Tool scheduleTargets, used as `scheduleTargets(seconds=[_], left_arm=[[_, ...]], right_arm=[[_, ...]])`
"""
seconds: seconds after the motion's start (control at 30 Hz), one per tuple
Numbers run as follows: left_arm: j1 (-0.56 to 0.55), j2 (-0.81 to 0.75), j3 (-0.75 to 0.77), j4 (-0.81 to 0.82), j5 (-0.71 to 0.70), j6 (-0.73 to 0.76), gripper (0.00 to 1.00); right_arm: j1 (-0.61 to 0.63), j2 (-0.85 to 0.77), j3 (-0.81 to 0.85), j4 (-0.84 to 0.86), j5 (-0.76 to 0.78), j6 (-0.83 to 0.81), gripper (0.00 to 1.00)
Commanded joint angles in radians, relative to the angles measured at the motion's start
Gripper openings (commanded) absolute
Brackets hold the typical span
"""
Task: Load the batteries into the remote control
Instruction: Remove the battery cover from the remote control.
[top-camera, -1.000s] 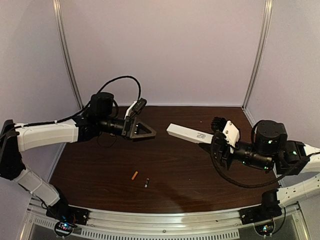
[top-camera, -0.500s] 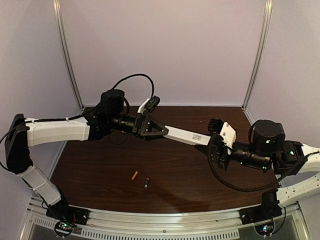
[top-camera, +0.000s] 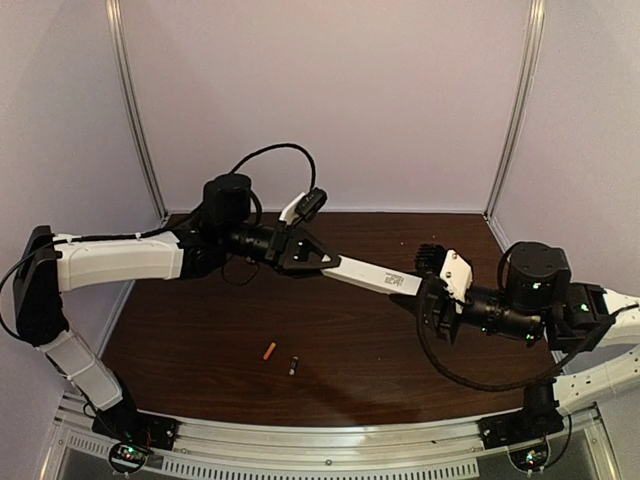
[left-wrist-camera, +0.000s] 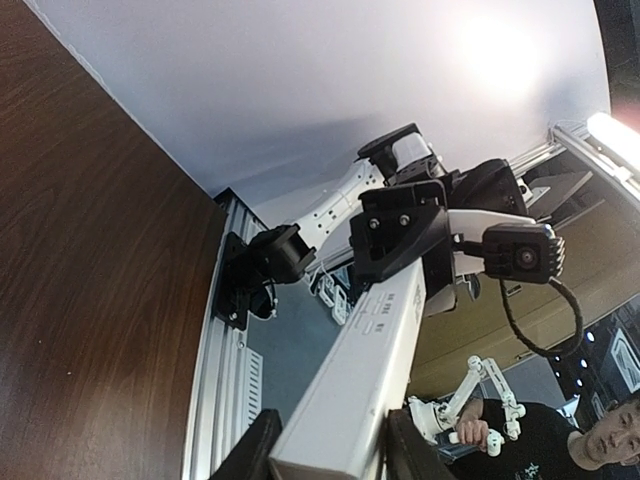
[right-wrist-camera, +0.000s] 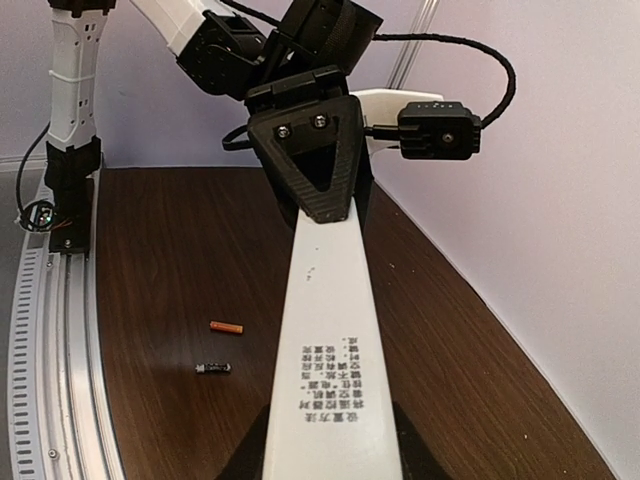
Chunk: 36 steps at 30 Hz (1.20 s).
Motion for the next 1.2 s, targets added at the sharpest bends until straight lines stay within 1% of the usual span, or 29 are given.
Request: scheduleTargets(seconds=[0.0, 0.1, 0.2, 0.33, 0.4, 0.43, 0.5, 0.57, 0.67, 0.73, 0.8, 0.87, 1.07, 1.13, 1.17], left_arm=[[-0.011, 0.01, -0.029, 0.139, 0.04, -0.032, 0.27], [-0.011, 0.015, -0.054, 0.253, 0.074, -0.102, 0.21], [-0.011, 0.029, -0.098, 0.459, 0.108, -0.235, 0.18], [-0.011, 0.07, -0.148, 0.789, 0.127, -0.462, 0.18], [-0.011, 0.09, -0.156, 0.884, 0.125, -0.538, 0.2], [-0.01, 0.096, -0.158, 0.901, 0.121, -0.555, 0.24], [-0.01, 0.091, -0.152, 0.852, 0.114, -0.519, 0.35], [-0.009, 0.065, -0.146, 0.742, 0.093, -0.426, 0.45], [-0.009, 0.013, -0.103, 0.462, 0.055, -0.235, 0.55], [-0.009, -0.009, -0.07, 0.295, 0.027, -0.121, 0.59], [-0.009, -0.02, -0.041, 0.146, -0.007, -0.046, 0.58], [-0.009, -0.021, -0.017, 0.062, -0.027, 0.01, 0.56], [-0.009, -0.014, 0.039, -0.128, -0.093, 0.106, 0.4], [-0.007, -0.009, 0.045, -0.156, -0.103, 0.118, 0.33], [-0.005, -0.009, 0.04, -0.152, -0.098, 0.118, 0.32]], right_arm=[[-0.005, -0.034, -0.01, 0.025, 0.031, 0.022, 0.0], [-0.004, -0.054, -0.02, 0.031, 0.024, 0.011, 0.0], [-0.004, -0.079, -0.031, 0.035, 0.0, -0.002, 0.0], [-0.005, -0.101, -0.045, 0.043, -0.013, -0.015, 0.0], [-0.005, -0.095, -0.041, 0.036, -0.015, -0.014, 0.0], [-0.005, -0.093, -0.037, 0.033, -0.014, -0.014, 0.0], [-0.004, -0.085, -0.034, 0.028, -0.011, -0.01, 0.0], [-0.005, -0.075, -0.027, 0.019, 0.004, -0.006, 0.0], [-0.005, -0.056, -0.013, -0.008, 0.021, 0.0, 0.0], [-0.005, -0.046, -0.005, -0.02, 0.031, 0.007, 0.0], [-0.004, -0.04, -0.003, -0.023, 0.037, 0.006, 0.0], [-0.004, -0.034, 0.001, -0.024, 0.039, 0.005, 0.0], [-0.004, -0.023, 0.015, -0.033, 0.033, 0.004, 0.0], [-0.004, -0.029, 0.011, -0.029, 0.028, 0.001, 0.0], [-0.005, -0.034, 0.009, -0.026, 0.026, -0.002, 0.0]])
